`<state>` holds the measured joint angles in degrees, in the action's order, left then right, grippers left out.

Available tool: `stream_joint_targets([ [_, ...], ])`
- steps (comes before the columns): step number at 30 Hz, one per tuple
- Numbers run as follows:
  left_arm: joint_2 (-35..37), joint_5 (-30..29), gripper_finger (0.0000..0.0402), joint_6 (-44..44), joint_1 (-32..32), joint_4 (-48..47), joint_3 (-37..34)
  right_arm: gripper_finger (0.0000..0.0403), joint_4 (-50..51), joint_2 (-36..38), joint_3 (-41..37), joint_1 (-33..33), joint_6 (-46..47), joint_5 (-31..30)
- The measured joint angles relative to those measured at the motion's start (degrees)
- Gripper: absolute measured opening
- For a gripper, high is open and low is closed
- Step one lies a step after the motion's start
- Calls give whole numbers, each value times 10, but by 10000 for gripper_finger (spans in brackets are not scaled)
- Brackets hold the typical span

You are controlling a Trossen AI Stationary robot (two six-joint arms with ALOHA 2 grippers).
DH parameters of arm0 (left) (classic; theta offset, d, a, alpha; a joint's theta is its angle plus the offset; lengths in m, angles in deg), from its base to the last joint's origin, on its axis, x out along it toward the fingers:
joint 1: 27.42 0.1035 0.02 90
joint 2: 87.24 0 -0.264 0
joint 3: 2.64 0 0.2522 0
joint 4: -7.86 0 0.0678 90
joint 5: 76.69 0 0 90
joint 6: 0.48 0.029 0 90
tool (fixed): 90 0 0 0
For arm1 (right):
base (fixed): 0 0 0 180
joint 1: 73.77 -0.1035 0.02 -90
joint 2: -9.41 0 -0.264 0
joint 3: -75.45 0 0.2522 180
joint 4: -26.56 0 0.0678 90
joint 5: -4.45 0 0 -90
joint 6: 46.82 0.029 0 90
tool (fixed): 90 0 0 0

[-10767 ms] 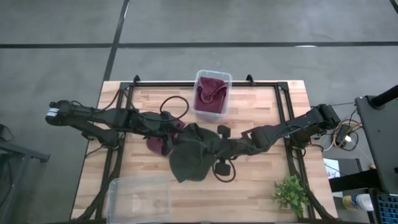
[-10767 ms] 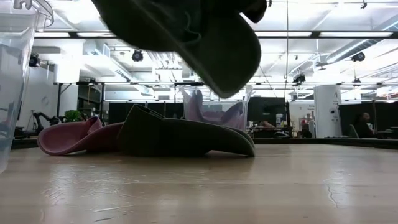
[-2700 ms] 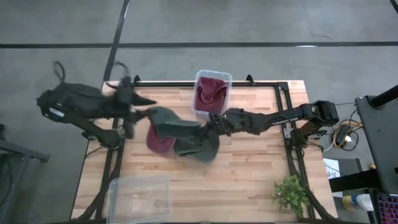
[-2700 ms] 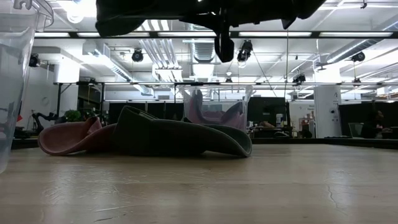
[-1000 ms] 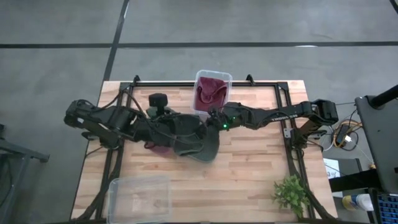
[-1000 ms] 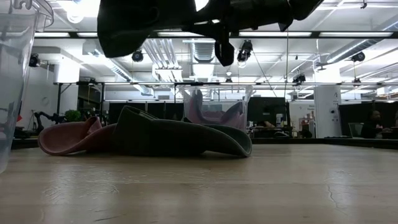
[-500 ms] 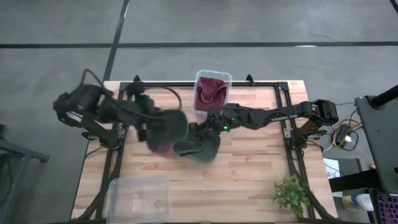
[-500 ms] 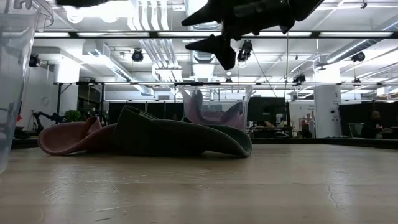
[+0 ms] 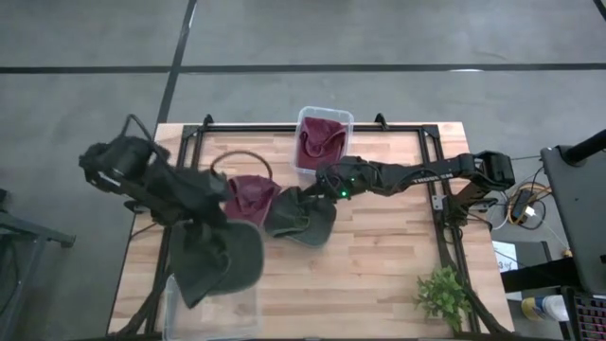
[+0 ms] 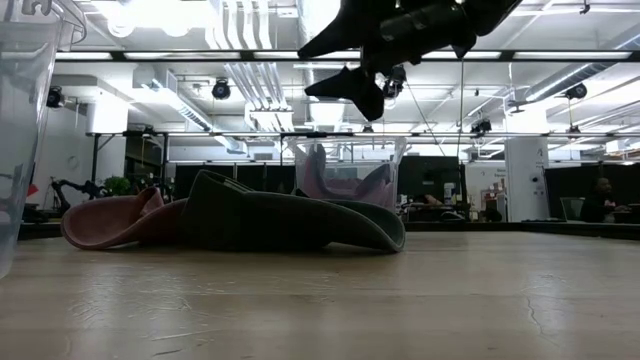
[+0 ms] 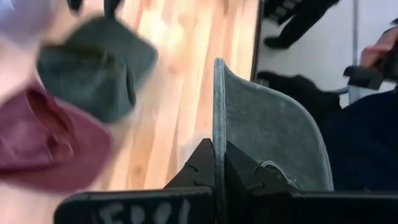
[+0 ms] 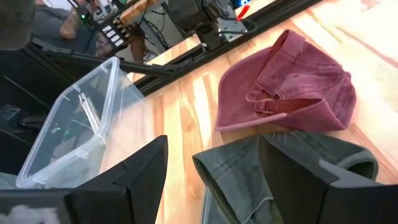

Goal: Pick & Place hat
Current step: Put the bottom black cap into the bottom transparent bin

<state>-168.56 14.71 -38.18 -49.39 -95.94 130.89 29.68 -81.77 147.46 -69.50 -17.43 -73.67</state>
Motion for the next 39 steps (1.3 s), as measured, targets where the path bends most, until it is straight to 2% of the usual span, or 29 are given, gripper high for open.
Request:
stream_joint_targets([
  [3,0,8,6,-45,-26,0,-53,237,8,0,-1,0,0,0],
  [8,-1,55,6,-99,-68,13,-144,236,12,0,-2,-2,0,1],
  [12,-1,98,6,-119,-83,77,-209,240,13,0,-3,-4,0,2],
  [14,-1,101,6,-116,-85,116,-234,240,13,0,-3,-4,0,2],
  [18,-1,76,6,-94,-85,146,-272,235,14,0,-3,-4,2,2],
  [22,0,75,6,-104,-85,172,-300,231,15,0,-3,-9,2,2],
  [26,1,117,14,-122,-85,219,-332,231,15,0,-3,-10,2,2],
  [34,2,122,6,-128,-84,239,-387,232,14,0,-3,-10,0,2],
  [39,2,129,20,-135,-84,249,-406,233,14,0,-3,-14,0,2],
])
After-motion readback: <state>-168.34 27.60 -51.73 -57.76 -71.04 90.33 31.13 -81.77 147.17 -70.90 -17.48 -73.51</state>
